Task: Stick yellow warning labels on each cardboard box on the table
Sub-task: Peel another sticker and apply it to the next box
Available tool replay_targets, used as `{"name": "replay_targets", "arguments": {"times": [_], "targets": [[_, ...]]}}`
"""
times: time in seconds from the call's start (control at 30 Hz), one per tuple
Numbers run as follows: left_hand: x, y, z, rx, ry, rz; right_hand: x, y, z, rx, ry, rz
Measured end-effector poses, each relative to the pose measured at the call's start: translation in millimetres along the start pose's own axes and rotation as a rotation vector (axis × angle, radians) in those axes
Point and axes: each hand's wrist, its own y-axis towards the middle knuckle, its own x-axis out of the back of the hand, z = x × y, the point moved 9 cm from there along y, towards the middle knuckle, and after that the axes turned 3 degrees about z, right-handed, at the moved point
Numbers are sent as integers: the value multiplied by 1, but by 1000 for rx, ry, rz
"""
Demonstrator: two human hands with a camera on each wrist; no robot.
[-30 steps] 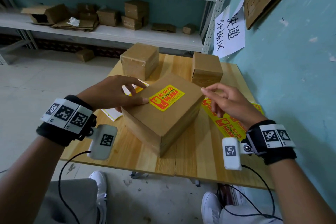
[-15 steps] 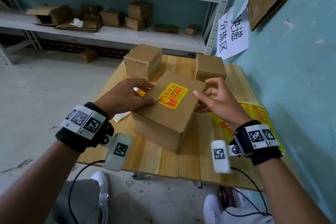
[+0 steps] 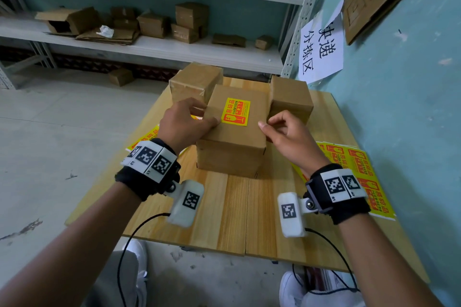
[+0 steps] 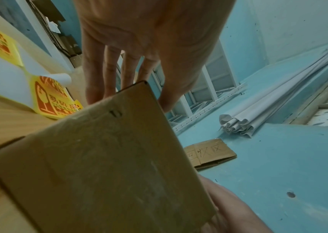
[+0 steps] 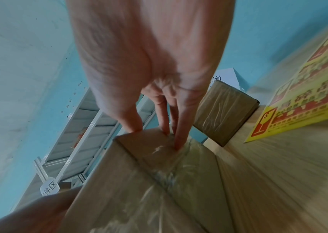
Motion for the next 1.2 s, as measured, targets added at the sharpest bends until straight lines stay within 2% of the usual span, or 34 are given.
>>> {"name": "replay_targets", "arguments": {"times": [0.17, 0.33, 0.4, 0.53, 0.6, 0.87, 0.93, 1.03, 1.13, 1.2], "targets": [[-5, 15, -3, 21, -69, -15, -9, 6, -1, -52, -27, 113], [-18, 27, -4, 38, -163, 44, -13, 23, -9, -102, -23, 116], [-22, 30, -4, 35, -175, 43, -10, 30, -12, -109, -26, 63], [-27, 38, -4, 17, -207, 17, 8, 37, -8, -48, -92, -174], [-29, 42, -6, 4, -183, 13, 8, 41, -8, -38, -77, -222], [-39, 57, -3, 27, -257, 19, -13, 57, -9, -56, 54, -100], [-42, 59, -1, 31, -254, 25, -8, 59, -8, -47, 18, -126], [-43, 61, 2, 41, -253, 33, 17, 60, -7, -16, -73, -262], [-42, 61, 1, 36, -237, 38, 43, 59, -9, -22, -262, -408], [-40, 62, -1, 23, -225, 22, 51, 63, -9, -56, -395, -417]]}}
